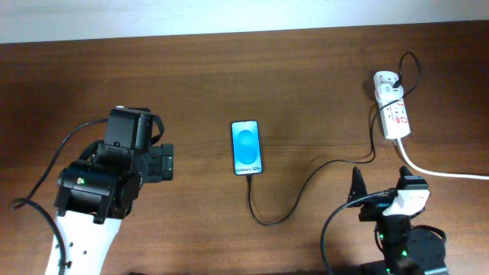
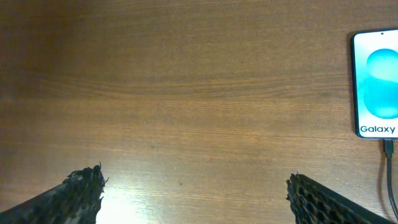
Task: Plug charger to phone and switch on socket
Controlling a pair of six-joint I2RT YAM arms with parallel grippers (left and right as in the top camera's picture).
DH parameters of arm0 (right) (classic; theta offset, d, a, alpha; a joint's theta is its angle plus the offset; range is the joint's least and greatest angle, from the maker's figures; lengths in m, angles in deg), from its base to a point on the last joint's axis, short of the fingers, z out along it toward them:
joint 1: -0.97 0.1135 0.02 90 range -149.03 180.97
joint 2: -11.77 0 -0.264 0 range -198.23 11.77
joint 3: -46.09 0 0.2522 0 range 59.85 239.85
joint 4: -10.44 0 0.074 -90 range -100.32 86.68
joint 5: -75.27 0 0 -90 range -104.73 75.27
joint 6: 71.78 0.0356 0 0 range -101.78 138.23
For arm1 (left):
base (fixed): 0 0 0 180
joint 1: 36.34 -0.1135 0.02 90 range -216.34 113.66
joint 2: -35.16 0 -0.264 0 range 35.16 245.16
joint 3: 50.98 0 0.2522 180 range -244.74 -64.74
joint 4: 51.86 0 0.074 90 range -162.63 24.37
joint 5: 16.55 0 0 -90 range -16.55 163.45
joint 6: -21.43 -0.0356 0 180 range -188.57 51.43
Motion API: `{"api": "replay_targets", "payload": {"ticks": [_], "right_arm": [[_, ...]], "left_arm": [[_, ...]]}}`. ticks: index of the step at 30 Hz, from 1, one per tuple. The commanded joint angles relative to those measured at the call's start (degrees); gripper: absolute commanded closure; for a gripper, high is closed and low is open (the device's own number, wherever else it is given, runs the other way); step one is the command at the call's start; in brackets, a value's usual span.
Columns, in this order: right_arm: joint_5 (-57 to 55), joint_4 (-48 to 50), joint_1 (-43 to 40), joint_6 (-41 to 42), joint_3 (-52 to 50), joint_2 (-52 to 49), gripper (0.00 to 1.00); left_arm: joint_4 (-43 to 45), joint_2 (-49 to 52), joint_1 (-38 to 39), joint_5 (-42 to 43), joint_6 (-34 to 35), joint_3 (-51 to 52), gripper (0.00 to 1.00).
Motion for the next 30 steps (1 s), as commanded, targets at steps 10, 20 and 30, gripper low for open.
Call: {"api": "replay_targets", "payload": {"ticks": [10,20,30], "right_arm": [[-0.4,8.0,-0.4,-0.6,-8.8,0.5,0.02],[-0.2,7.8,-0.4,-0.3,-11.4,0.5,0.02],[2.3,6.2,-4.4,-0.4,-12.0,1.9,0.02]], "left_arm": [[0.1,-0.5,0.0,-0.6,0.5,0.1,0.01],[0.1,-0.5,0.0,-0.6,0.5,0.1,0.01],[0.1,-0.5,0.0,-0.6,0.5,0.1,0.01]]}}
